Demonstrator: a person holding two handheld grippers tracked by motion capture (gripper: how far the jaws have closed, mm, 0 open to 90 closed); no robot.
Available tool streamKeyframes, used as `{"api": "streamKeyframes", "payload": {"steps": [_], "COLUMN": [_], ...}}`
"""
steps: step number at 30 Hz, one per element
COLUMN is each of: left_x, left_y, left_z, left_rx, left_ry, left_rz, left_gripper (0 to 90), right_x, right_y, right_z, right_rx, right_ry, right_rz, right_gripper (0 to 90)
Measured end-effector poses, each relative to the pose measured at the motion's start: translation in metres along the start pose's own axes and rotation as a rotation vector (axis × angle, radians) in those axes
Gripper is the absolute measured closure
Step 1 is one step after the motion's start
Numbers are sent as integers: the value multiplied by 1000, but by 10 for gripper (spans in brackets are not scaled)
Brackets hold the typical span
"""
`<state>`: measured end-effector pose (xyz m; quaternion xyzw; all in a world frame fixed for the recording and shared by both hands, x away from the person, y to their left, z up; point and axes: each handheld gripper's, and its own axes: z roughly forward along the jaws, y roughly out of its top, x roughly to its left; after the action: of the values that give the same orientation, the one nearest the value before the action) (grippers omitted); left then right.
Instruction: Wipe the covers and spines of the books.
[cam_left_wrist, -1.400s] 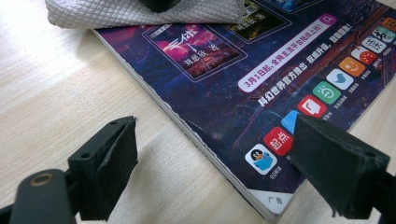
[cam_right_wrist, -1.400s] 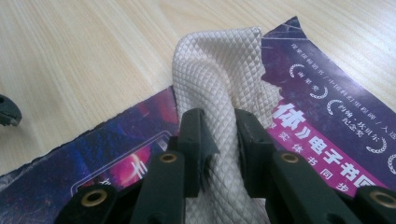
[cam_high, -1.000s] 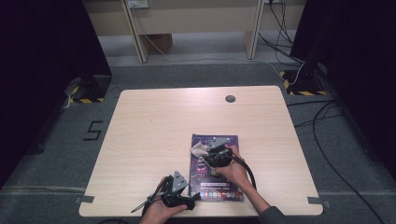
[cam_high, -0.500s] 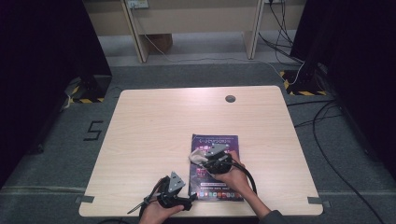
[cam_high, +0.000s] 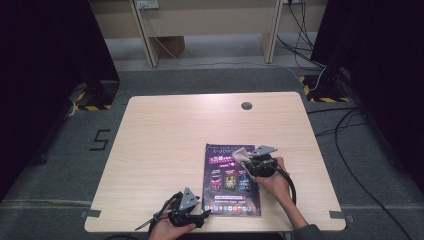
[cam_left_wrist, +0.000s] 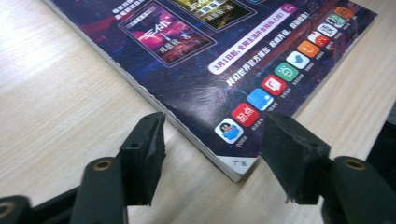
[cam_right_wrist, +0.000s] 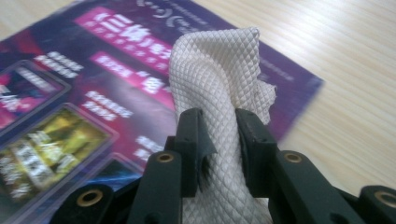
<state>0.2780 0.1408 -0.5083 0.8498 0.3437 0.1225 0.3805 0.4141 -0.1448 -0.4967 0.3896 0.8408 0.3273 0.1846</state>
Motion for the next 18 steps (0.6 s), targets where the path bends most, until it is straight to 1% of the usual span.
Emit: {"api": "streamKeyframes", "payload": {"steps": [2, 6, 7, 9, 11, 12, 14, 17, 18], "left_x": [-1, -1, -1, -2, -2, -2, -4, -8, -10], "left_y": [0, 1, 1, 2, 2, 3, 5, 9, 9], "left_z": [1, 3, 3, 4, 4, 5, 8, 11, 12], "left_rx": [-6, -9, -10, -9, -7, -10, -17, -18, -20], "left_ry": [-13, -28, -25, -23, -20, -16, -2, 31, 42], "left_rz": [0, 5, 6, 7, 6, 2, 0, 28, 38], "left_gripper": [427, 461, 472, 472, 473, 474, 477, 485, 487], "right_x": [-4, -9, -11, -13, -17, -18, -19, -21, -21], "right_y": [-1, 0, 1, 0, 0, 0, 0, 0, 0], "right_z": [0, 2, 2, 3, 3, 3, 4, 2, 2], "right_rx": [-4, -4, -4, -7, -14, -14, -13, -4, -3], "right_ry": [-8, -44, -58, -54, -55, -54, -58, -75, -71], "right_rz": [9, 0, 1, 25, 31, 40, 42, 35, 38], "right_gripper": [722, 722, 722, 720, 719, 719, 722, 728, 729]}}
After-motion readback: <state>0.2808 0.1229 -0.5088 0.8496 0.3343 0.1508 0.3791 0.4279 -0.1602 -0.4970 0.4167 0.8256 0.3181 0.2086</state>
